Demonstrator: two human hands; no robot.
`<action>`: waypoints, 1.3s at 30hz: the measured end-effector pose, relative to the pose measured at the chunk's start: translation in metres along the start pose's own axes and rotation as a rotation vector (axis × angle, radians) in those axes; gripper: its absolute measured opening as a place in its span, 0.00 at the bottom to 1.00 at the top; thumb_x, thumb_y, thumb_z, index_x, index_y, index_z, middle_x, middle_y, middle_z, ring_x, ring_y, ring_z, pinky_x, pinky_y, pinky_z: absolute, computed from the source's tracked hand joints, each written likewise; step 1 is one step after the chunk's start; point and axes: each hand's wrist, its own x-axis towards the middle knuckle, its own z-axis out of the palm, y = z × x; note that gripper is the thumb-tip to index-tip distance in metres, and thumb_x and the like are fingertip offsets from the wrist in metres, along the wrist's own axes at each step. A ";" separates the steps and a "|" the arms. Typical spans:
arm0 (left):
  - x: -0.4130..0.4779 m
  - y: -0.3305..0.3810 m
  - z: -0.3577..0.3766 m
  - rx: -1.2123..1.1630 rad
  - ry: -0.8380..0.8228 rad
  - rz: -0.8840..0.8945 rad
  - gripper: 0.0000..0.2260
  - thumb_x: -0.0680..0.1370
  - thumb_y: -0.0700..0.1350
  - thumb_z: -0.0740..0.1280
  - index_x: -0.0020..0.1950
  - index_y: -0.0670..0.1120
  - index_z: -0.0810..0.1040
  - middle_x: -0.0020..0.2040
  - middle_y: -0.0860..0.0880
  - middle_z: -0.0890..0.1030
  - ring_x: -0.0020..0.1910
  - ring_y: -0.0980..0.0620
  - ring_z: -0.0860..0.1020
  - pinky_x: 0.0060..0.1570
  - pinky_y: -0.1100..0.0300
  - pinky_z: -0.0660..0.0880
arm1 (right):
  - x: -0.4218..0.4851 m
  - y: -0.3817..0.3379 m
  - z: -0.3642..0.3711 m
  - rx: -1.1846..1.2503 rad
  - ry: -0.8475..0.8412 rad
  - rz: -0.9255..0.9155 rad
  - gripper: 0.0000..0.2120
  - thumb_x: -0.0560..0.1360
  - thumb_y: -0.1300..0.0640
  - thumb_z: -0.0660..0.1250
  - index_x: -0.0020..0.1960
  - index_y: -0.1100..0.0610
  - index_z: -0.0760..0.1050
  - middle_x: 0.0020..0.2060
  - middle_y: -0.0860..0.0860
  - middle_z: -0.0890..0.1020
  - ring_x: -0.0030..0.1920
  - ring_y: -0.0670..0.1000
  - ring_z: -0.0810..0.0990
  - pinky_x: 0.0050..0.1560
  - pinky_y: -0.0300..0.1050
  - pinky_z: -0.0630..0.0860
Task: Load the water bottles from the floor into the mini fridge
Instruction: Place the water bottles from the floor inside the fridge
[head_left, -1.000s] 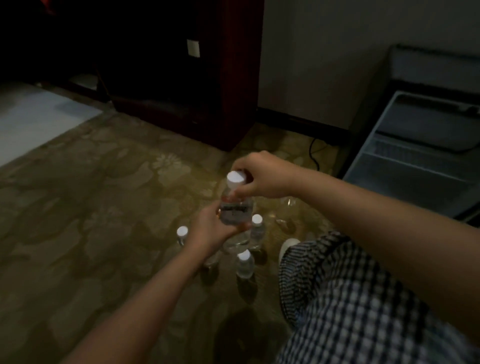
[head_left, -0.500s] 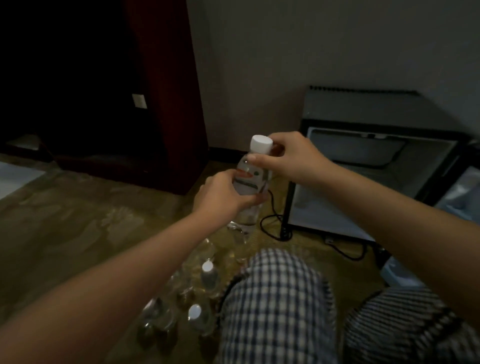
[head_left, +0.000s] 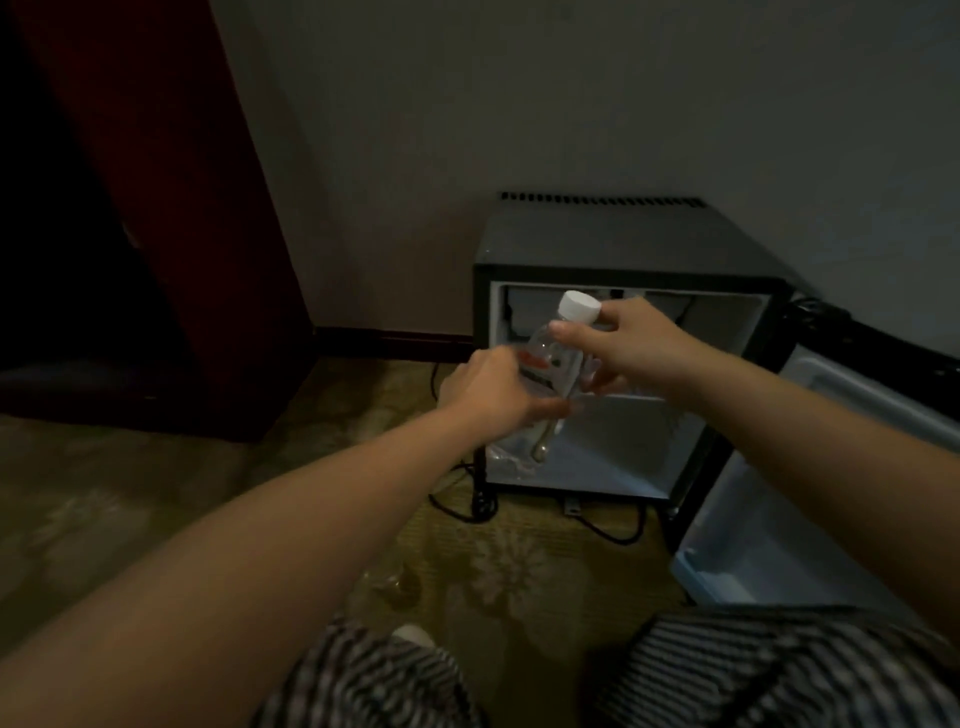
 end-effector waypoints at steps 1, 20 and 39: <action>0.010 0.002 0.008 -0.005 -0.022 -0.005 0.24 0.61 0.66 0.73 0.52 0.57 0.76 0.50 0.54 0.82 0.48 0.53 0.81 0.51 0.50 0.79 | 0.005 0.009 -0.004 -0.007 0.024 0.016 0.17 0.75 0.46 0.66 0.57 0.56 0.77 0.47 0.54 0.81 0.39 0.51 0.81 0.41 0.46 0.81; 0.112 -0.077 0.165 -0.180 -0.180 -0.230 0.26 0.66 0.57 0.74 0.62 0.54 0.73 0.58 0.50 0.80 0.58 0.48 0.77 0.58 0.51 0.76 | 0.097 0.186 0.055 -0.254 0.063 0.149 0.13 0.73 0.44 0.67 0.50 0.53 0.76 0.38 0.46 0.77 0.45 0.50 0.78 0.43 0.44 0.70; 0.185 -0.141 0.238 -0.660 -0.098 -0.433 0.10 0.80 0.41 0.61 0.60 0.45 0.75 0.55 0.46 0.79 0.55 0.47 0.78 0.49 0.62 0.75 | 0.184 0.271 0.103 -0.159 0.073 0.341 0.16 0.76 0.50 0.64 0.62 0.53 0.73 0.58 0.54 0.79 0.58 0.55 0.77 0.53 0.43 0.72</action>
